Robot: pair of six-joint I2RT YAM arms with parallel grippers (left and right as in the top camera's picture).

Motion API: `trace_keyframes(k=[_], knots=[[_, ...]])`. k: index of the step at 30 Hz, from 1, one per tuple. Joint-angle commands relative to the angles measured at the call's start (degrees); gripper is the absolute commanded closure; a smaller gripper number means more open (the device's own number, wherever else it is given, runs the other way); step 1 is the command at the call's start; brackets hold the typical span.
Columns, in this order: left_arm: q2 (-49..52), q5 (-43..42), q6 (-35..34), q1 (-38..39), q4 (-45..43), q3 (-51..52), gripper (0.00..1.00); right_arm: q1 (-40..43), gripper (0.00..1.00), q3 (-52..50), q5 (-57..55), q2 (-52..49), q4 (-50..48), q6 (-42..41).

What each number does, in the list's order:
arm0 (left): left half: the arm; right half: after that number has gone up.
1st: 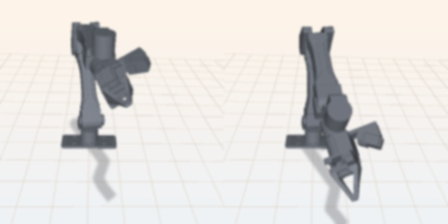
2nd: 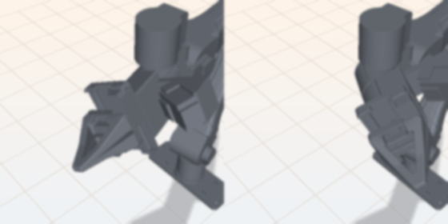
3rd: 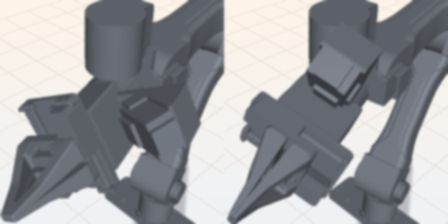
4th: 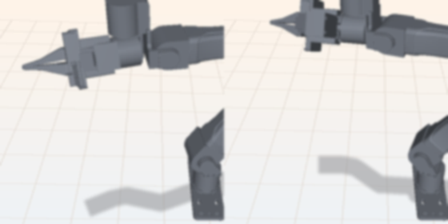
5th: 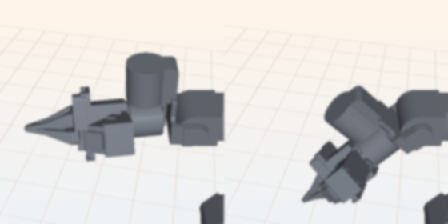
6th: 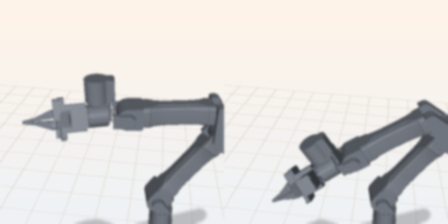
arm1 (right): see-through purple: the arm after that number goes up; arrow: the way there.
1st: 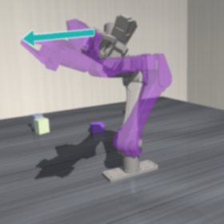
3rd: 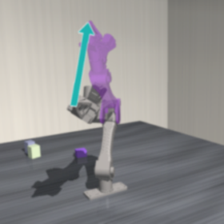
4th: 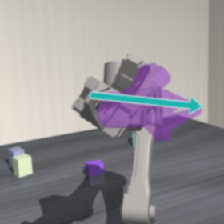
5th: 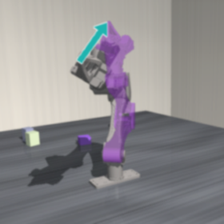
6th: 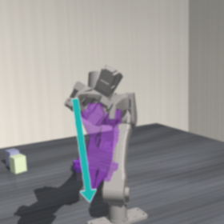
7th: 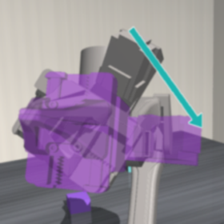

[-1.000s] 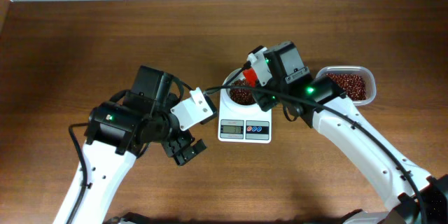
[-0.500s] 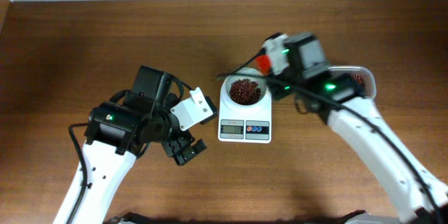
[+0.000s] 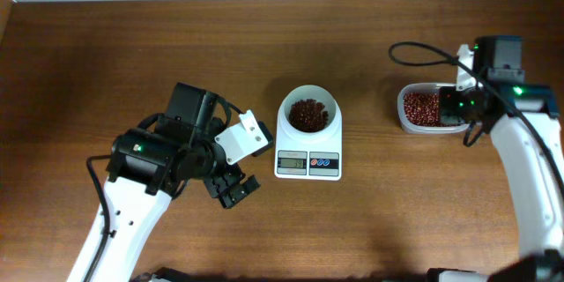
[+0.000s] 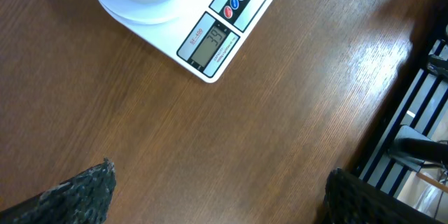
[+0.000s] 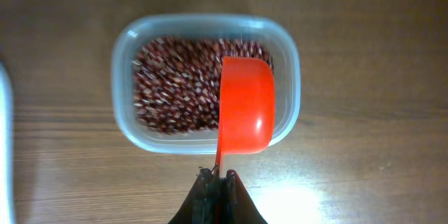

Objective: Scoop and weigh 50g on scale
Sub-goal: 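Dip the red scoop into the bean tub with the right gripper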

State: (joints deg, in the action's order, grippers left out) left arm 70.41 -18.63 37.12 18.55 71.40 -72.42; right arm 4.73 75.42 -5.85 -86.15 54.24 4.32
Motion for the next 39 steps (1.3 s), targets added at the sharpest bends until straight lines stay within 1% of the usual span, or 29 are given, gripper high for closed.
trace_keyframes(k=[1,5,10,13,15,18,22,23,25,29,35,39], knots=[[0.09,0.00,0.90,-0.35,0.07,0.28,0.01,0.00,0.96,0.55,-9.66,-4.98,-0.02,-0.07],[0.09,0.00,0.90,-0.35,0.07,0.28,0.01,0.00,0.96,0.55,-10.93,-8.22,-2.95,-0.07],[0.09,0.00,0.90,-0.35,0.07,0.28,0.01,0.00,0.96,0.55,-10.62,-12.41,-3.13,-0.09],[0.09,0.00,0.90,-0.35,0.07,0.28,0.01,0.00,0.96,0.55,-5.09,-12.76,-3.06,-0.07],[0.09,0.00,0.90,-0.35,0.07,0.28,0.01,0.02,0.96,0.55,1.79,-12.81,-2.99,-0.04],[0.09,0.00,0.90,-0.35,0.07,0.28,0.01,0.17,0.96,0.55,8.72,-12.81,-2.97,-0.04],[0.09,0.00,0.90,-0.35,0.07,0.28,0.01,0.98,0.96,0.55,10.58,-12.83,-2.99,-0.09],[0.09,0.00,0.90,-0.35,0.07,0.28,0.01,2.97,0.96,0.55,15.69,-12.85,-2.99,-0.13],[0.09,0.00,0.90,-0.35,0.07,0.28,0.01,4.94,0.96,0.50,19.08,-13.07,-2.97,-0.24],[0.09,0.00,0.90,-0.35,0.07,0.28,0.01,11.67,0.96,0.50,30.75,-16.33,-1.51,-0.22],[0.09,0.00,0.90,-0.35,0.07,0.28,0.01,18.93,0.96,0.50,40.41,-16.68,-1.07,-0.22],[0.09,0.00,0.90,-0.35,0.07,0.28,0.01,20.59,0.96,0.68,40.30,-15.56,-1.38,-0.07]])
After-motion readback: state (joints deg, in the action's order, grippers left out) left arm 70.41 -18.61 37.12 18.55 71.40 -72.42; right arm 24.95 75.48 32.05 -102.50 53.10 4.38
